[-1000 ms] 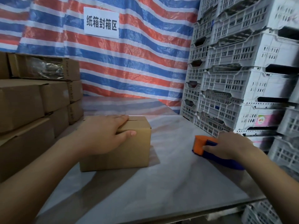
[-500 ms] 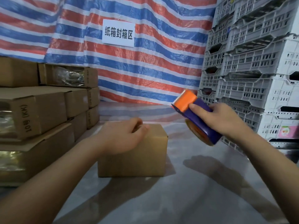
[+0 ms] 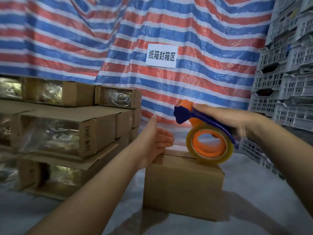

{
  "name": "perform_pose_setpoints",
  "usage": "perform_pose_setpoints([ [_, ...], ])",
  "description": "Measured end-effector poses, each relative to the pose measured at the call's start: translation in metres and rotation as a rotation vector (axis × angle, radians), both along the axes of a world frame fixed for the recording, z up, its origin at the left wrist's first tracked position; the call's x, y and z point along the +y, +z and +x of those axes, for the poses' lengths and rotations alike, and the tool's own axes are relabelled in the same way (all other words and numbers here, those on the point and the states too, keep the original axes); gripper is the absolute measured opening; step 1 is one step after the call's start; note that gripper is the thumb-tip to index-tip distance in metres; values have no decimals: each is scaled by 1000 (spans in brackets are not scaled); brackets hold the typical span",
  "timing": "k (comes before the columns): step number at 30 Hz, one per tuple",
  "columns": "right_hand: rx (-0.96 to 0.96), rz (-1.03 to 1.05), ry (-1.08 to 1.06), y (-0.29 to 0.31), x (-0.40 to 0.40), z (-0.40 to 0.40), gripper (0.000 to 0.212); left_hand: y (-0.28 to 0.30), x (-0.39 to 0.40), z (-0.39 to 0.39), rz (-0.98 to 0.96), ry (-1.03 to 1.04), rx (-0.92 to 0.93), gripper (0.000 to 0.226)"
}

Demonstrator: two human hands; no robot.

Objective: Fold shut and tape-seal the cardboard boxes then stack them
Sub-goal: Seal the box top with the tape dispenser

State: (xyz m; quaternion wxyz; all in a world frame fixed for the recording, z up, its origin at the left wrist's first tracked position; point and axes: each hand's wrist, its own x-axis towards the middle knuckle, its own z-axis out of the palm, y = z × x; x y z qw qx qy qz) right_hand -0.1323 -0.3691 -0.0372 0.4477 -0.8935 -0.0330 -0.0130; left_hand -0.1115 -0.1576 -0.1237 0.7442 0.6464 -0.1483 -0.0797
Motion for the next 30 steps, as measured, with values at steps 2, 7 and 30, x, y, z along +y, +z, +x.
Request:
perform_pose_setpoints([
  [2,9,-21,17,0,5,6,80,0,-1,2,3,-5,6,74],
  [7,26,-61,14,2,9,14,83,8,0,4,-26,-23,72,61],
  [30,37,-184,236,13,7,28,24,-3,-7,5,-309,301,142,8],
])
